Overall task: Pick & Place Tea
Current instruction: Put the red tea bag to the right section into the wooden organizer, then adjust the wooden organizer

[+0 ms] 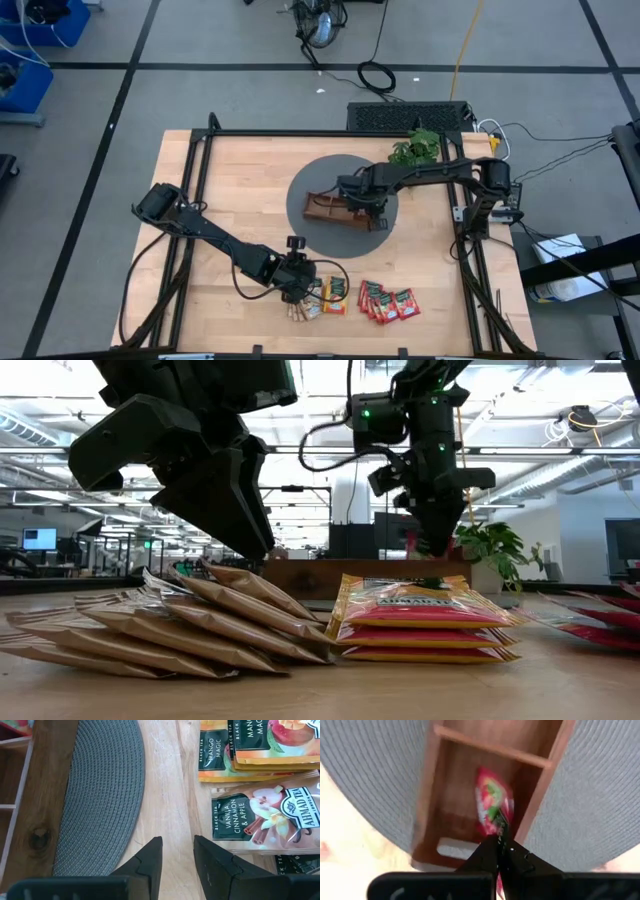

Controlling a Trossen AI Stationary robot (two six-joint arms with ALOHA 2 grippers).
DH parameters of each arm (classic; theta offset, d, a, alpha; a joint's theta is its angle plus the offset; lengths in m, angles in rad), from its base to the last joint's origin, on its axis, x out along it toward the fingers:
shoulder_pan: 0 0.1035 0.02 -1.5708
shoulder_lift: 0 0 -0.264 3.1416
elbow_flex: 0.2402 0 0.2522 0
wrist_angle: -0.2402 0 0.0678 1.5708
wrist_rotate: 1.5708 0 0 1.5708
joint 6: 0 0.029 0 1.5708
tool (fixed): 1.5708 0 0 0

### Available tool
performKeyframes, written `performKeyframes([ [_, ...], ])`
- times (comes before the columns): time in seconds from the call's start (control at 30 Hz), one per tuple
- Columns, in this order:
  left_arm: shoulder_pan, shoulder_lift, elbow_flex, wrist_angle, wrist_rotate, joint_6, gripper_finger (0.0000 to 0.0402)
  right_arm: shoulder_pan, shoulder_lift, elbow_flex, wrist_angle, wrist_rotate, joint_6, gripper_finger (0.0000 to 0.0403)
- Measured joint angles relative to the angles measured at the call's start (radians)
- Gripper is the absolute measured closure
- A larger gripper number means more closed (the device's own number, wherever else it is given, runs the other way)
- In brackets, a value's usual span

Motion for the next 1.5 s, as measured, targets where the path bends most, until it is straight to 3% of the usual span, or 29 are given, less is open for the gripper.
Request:
performKeyframes([
  [0.3,0.001,0.0,0.0,0.004,-0.02,0.004,0.0286,0.001,0.0,-0.008,0.031,0.047,-0.045,0.0392],
  [0.6,0.001,0.0,0.0,0.004,-0.031,0.011,0.0286,0.0,0.0,-0.008,0.035,0.025,-0.026,0.0328],
  [0.8,-0.001,0.0,0.0,0.013,-0.222,0.026,0.0286,0.001,0.0,-0.008,0.033,0.028,-0.017,0.0285],
  [0.97,-0.001,-0.002,0.0,-0.029,-0.318,0.028,0.0286,0.001,-0.005,-0.007,0.017,0.029,0.031,0.0267],
  [1.1,0.004,-0.059,-0.002,-0.104,-0.444,-0.033,0.0286,0.001,-0.034,-0.007,0.013,0.03,0.076,0.0267],
  [1.23,0.017,-0.156,-0.039,-0.106,-0.49,-0.011,0.0286,0.001,-0.105,-0.007,0.017,0.03,0.107,0.0269],
  [1.37,0.096,-0.321,-0.162,0.012,-0.442,0.176,0.0286,0.002,-0.21,-0.007,0.054,0.04,0.169,0.027],
  [1.5,0.297,-0.542,-0.331,0.208,-0.147,0.261,0.0286,0.042,-0.329,-0.046,0.185,0.057,0.229,0.0283],
])
